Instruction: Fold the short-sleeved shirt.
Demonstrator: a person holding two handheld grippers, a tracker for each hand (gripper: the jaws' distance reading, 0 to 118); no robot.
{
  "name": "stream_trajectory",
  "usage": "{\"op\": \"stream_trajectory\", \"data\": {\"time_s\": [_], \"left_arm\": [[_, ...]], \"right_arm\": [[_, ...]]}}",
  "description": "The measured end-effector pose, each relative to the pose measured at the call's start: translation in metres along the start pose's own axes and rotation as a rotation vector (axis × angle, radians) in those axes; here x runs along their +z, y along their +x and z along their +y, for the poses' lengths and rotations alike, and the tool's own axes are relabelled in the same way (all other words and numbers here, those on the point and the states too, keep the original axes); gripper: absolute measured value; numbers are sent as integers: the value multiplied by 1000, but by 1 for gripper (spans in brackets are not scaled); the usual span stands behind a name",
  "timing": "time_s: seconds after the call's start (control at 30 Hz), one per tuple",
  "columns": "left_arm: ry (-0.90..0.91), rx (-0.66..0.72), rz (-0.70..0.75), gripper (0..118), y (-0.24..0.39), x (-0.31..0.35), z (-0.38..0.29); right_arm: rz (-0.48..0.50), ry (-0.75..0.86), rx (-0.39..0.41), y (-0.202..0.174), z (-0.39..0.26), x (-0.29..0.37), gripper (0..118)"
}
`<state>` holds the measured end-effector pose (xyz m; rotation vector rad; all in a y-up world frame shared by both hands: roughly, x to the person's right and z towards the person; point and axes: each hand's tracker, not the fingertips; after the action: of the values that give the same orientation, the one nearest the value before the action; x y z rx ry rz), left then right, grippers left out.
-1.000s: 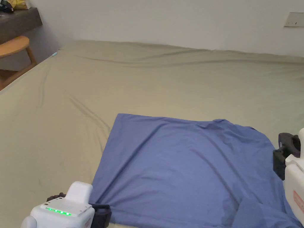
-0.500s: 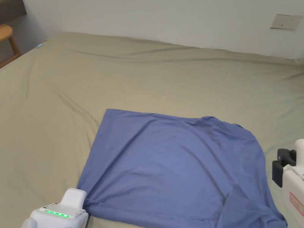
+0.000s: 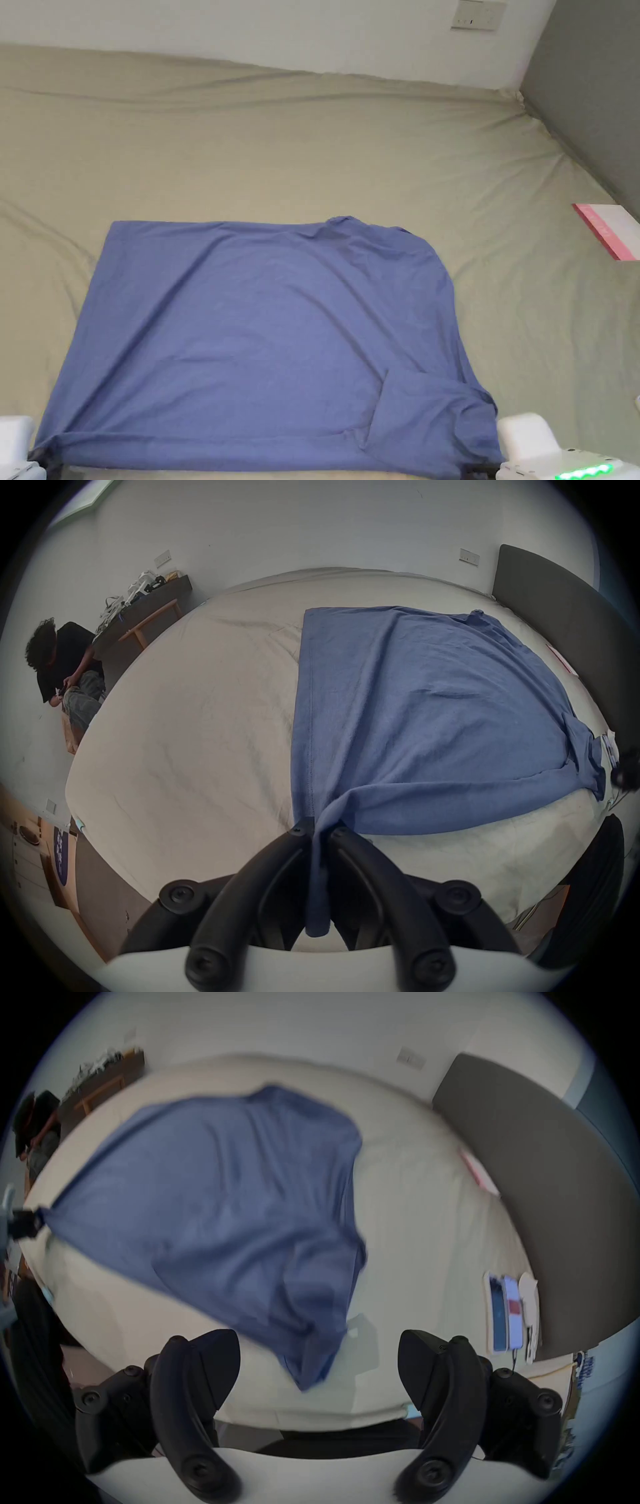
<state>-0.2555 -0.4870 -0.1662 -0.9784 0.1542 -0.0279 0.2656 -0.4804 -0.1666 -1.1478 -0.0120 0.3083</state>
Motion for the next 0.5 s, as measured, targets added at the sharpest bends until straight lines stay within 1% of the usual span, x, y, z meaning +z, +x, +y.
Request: {"op": "stream_trajectory", "data": {"time_s": [0.03,0.1,0.2,0.27,0.3,0.33,0.37,0.4,0.43,0.5], "left_arm": [[-8,3,5,5,1,-1,0],[-16,1,13,5,3,-1,0],[-20,-22,26,5,6,-3,0],[-24,-23,25,5,5,-3,1],[-25,-21,26,5,5,-3,1],[-25,-20,26,5,5,-3,2],[-28,-22,28,5,5,-3,2],[-32,-26,31,5,5,-4,2],[-36,-28,32,5,6,-6,2],[-39,-29,33,5,6,-7,2]], "right_arm": [[-4,0,7,-1,-5,-6,99],[23,7,-13,-2,-10,-12,99],[74,11,-74,-2,-7,-16,98],[100,16,-85,-1,-3,-21,90],[105,18,-82,-1,-1,-23,80],[115,26,-75,-3,1,-27,50],[127,39,-58,-4,1,-31,13],[125,44,-52,-2,1,-38,2],[157,51,-74,0,0,-39,2],[175,34,-77,2,5,-37,2]]}}
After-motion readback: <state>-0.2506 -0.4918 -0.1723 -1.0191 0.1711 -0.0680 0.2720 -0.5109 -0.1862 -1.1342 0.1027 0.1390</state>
